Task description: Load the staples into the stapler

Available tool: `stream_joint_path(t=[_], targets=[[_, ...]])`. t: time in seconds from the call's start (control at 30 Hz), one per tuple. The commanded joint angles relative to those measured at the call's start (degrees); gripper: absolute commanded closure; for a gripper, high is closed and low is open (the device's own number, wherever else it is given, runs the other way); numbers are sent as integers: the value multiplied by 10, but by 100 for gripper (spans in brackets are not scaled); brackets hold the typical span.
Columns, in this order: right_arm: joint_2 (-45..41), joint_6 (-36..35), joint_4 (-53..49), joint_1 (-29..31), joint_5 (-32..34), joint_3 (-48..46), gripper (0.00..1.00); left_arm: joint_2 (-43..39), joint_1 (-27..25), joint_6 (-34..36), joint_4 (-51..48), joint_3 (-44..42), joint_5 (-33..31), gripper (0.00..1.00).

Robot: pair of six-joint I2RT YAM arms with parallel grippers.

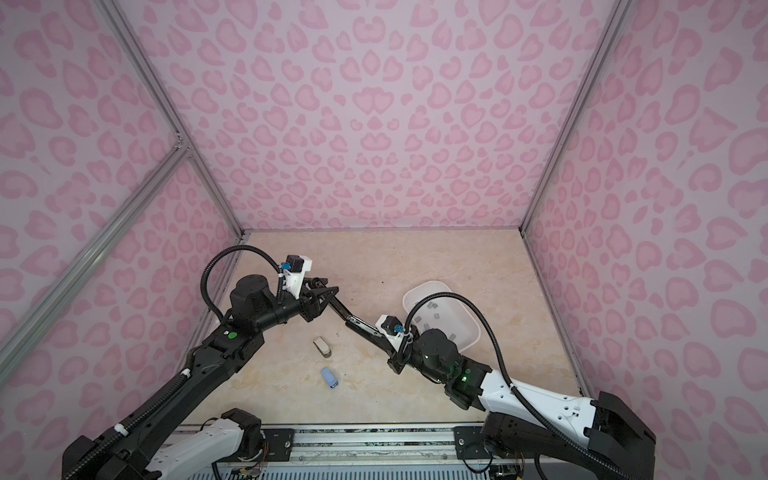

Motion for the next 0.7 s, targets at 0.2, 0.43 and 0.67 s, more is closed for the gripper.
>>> stream_joint_path(t=[0.2,0.43,0.67], targets=[[-19,9,68,-1,37,-17,100,35,0,-13,42,-3,-81,48],[-31,12,73,-1,38,-24,100,51,4,-18,63,-13,-119,47],[-41,16,76,-1,40,-29,100,60,19,-39,76,-21,-133,46]])
